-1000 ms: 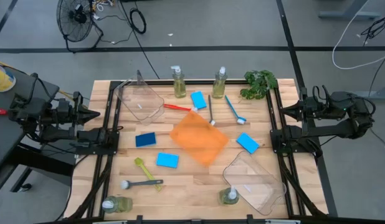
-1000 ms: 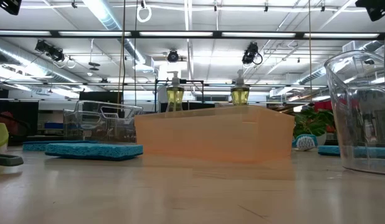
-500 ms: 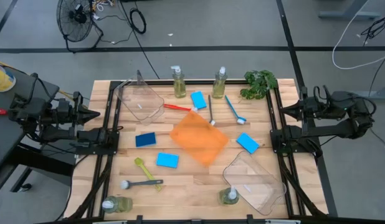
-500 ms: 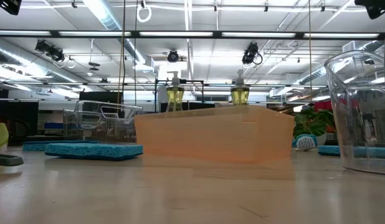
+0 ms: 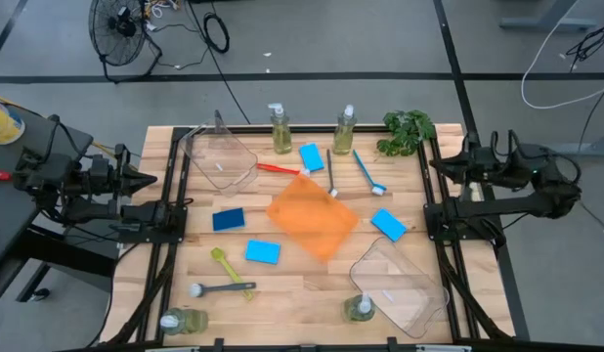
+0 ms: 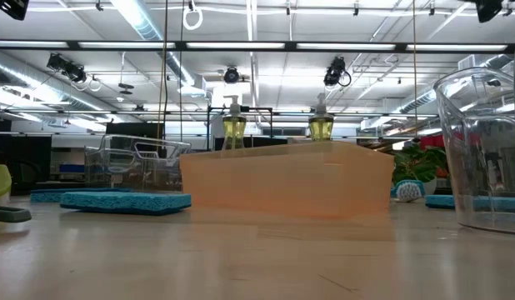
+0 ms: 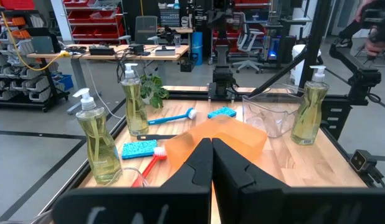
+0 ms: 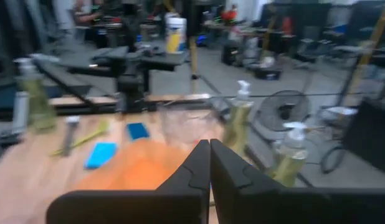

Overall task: Pick & Place Kitchen Sink Supplies
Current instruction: Put the yellow dish soap into the orange bin

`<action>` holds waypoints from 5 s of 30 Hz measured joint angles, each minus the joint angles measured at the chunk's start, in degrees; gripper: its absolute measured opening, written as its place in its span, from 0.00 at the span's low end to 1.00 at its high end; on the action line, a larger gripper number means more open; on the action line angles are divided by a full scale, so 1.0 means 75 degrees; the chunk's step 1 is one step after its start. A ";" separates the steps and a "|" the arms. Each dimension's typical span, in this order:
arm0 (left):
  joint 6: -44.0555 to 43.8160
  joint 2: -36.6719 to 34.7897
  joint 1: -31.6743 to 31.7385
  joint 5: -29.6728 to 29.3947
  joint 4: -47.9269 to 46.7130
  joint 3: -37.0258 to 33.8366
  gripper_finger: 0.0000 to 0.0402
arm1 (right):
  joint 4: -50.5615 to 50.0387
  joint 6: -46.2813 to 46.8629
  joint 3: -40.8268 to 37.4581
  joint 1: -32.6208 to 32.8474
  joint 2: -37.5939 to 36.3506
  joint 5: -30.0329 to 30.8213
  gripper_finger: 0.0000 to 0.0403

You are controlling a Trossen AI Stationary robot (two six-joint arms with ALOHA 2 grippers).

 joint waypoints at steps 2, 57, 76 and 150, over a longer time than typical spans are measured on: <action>-0.0002 0.0000 0.0000 0.0000 0.0000 -0.0001 0.01 | 0.0113 -0.0068 -0.0227 -0.0089 0.0003 0.0457 0.03; 0.0000 -0.0003 -0.0002 0.0001 -0.0003 -0.0001 0.01 | 0.5633 0.0384 -0.0507 -0.3160 0.5941 0.1148 0.69; 0.0000 -0.0003 -0.0002 0.0000 -0.0001 -0.0001 0.01 | 0.5991 -0.0030 -0.0507 -0.3958 0.6793 -0.0502 0.69; -0.0001 -0.0003 -0.0002 0.0000 -0.0003 -0.0001 0.01 | 1.0051 0.0802 -0.1344 -0.5533 0.9218 -0.1790 0.69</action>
